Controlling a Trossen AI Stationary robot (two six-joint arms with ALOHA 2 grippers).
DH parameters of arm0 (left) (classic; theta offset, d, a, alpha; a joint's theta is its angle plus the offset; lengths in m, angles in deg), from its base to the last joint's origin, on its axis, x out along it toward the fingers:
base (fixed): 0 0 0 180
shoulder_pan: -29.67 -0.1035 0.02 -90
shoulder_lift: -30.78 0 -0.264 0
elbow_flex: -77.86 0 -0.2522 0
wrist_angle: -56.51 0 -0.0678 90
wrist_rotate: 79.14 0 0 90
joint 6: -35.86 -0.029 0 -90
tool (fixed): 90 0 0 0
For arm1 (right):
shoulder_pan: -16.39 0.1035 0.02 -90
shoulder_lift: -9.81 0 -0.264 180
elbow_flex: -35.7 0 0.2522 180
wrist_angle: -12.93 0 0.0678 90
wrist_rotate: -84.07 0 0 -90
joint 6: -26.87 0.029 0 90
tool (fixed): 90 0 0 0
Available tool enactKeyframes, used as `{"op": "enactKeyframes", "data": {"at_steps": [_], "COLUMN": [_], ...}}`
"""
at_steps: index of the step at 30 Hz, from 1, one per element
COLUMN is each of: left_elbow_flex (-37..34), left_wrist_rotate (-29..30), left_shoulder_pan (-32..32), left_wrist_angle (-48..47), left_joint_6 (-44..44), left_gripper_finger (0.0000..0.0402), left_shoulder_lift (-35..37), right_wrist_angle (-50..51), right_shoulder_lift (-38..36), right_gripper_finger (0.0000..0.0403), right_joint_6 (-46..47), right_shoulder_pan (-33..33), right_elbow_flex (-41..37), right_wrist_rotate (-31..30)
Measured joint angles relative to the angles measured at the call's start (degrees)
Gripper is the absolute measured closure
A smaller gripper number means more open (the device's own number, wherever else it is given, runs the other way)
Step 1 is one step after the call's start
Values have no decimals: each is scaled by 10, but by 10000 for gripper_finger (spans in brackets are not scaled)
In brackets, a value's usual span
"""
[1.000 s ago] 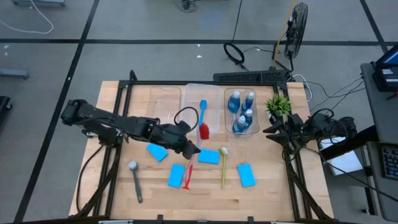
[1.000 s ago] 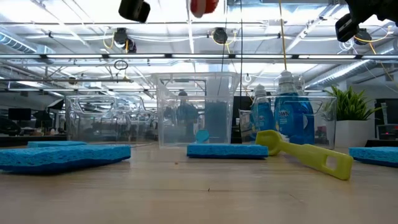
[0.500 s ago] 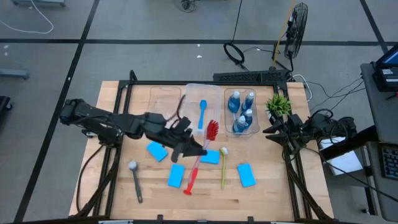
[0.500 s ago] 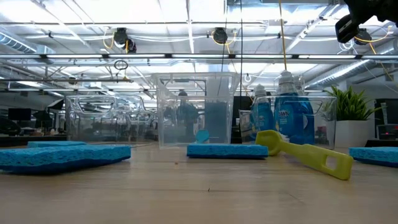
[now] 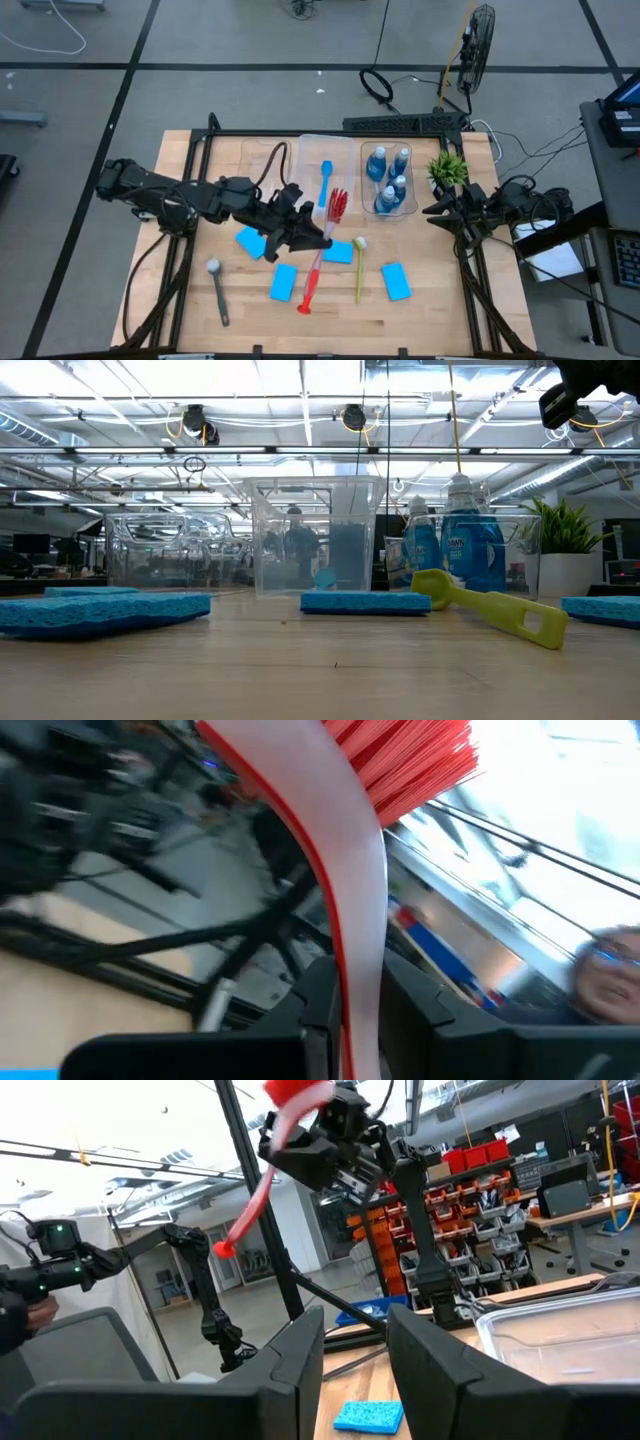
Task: Pick & Place Kitchen Sink Supplies
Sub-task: Put the red toilet brush into the middle transparent bin
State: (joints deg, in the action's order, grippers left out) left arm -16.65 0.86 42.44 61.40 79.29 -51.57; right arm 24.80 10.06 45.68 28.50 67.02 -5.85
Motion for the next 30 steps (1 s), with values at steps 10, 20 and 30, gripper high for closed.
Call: {"op": "enactKeyframes", "data": {"at_steps": [10, 20, 30], "left_elbow_flex": [0, 23, 144], "left_wrist_rotate": [214, 247, 283], "left_shoulder_pan": [-22, -92, -175], "left_wrist_angle": [-151, -260, -445], "left_joint_6": [48, 17, -74], "left_gripper_finger": [355, 355, 355], "left_shoulder_lift": [0, -1, 0], "right_wrist_angle": [0, 0, 0], "right_shoulder_lift": [0, 0, 0], "right_gripper_finger": [303, 303, 303], "right_joint_6": [0, 0, 0], "right_shoulder_pan": [0, 0, 0], "right_elbow_flex": [0, 0, 0], "right_wrist_rotate": [0, -2, -18]}}
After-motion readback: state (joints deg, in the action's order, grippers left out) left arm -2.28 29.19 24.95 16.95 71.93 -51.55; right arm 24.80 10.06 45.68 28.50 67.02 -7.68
